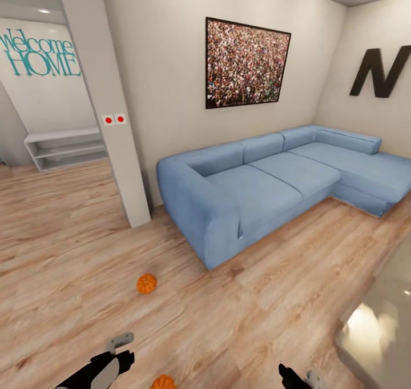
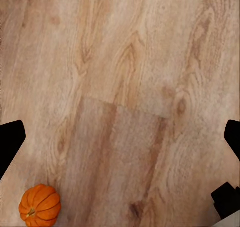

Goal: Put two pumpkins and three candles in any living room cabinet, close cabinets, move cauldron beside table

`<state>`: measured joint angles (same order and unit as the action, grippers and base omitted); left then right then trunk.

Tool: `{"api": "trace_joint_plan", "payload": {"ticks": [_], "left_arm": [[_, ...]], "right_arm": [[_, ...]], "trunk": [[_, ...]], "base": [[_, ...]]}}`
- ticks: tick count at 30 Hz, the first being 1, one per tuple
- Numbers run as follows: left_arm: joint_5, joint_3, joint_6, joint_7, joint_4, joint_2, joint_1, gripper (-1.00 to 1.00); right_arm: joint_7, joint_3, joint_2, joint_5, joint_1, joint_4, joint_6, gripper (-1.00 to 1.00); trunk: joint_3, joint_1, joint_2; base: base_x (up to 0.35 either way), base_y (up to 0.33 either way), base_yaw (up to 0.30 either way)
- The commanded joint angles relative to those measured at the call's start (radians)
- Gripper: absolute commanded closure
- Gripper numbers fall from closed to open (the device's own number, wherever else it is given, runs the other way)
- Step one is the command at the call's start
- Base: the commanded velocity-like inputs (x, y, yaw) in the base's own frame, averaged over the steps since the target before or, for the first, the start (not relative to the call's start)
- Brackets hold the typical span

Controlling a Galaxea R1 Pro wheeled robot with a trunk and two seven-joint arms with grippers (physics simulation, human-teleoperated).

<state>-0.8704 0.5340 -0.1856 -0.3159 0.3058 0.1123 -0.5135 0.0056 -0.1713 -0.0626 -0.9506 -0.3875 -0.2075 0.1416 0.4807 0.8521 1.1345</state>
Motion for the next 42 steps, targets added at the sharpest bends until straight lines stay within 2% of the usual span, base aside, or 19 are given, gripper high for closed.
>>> {"api": "trace_joint_plan", "payload": {"ticks": [1,42], "left_arm": [[-0.007,0.009,-0.001,-0.007,0.003,0.001,0.000,-1.00],[-0.007,0.015,0.012,-0.008,0.003,0.001,0.000,-1.00]], "right_arm": [[0.001,-0.008,0.000,-0.011,-0.001,0.000,0.004,-1.00],[0.001,-0.008,0.000,-0.010,-0.001,0.001,0.005,-1.00]], "trunk": [[0.001,0.000,0.001],[0.001,0.000,0.001]], "base": [[0.250,-0.031,0.000],[0.088,-0.038,0.000]]}}
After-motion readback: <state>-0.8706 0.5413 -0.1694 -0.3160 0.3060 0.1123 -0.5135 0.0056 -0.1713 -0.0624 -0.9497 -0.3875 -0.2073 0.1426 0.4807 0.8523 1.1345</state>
